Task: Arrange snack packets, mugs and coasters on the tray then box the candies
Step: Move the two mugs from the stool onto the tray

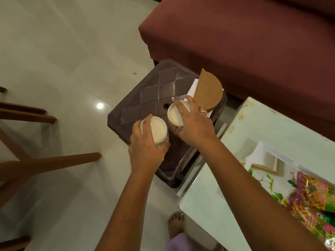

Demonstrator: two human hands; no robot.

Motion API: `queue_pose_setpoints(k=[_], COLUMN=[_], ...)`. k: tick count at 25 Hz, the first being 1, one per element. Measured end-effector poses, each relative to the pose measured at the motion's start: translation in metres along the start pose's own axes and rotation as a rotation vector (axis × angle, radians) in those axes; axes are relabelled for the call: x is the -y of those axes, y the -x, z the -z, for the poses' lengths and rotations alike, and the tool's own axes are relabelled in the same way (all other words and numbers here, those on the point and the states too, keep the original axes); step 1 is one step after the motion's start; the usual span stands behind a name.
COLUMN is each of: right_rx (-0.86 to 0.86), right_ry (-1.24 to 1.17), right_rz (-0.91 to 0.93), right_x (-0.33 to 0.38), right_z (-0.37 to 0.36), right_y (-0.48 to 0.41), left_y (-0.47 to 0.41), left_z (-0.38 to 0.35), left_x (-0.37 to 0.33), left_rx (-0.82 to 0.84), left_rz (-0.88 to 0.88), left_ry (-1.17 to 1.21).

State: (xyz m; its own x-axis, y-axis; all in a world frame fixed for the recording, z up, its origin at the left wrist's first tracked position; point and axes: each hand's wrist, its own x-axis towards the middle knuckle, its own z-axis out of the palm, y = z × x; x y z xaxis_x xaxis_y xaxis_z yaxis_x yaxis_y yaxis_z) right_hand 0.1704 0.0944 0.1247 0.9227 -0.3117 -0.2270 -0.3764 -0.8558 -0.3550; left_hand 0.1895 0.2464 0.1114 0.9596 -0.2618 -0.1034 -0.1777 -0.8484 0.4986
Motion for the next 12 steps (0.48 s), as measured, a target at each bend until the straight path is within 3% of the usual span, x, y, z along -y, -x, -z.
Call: queue_pose_setpoints(k=[12], right_rx=[-0.100], right_ry=[0.050], right_rz=[-0.098], right_x=[0.011], right_z=[-0.004], right_y=[0.000], left_y=[-0.011], left_z=[-0.001], left_x=[0.001], left_rx=[0.051], left_rz=[-0.035], left_ry=[-0.029])
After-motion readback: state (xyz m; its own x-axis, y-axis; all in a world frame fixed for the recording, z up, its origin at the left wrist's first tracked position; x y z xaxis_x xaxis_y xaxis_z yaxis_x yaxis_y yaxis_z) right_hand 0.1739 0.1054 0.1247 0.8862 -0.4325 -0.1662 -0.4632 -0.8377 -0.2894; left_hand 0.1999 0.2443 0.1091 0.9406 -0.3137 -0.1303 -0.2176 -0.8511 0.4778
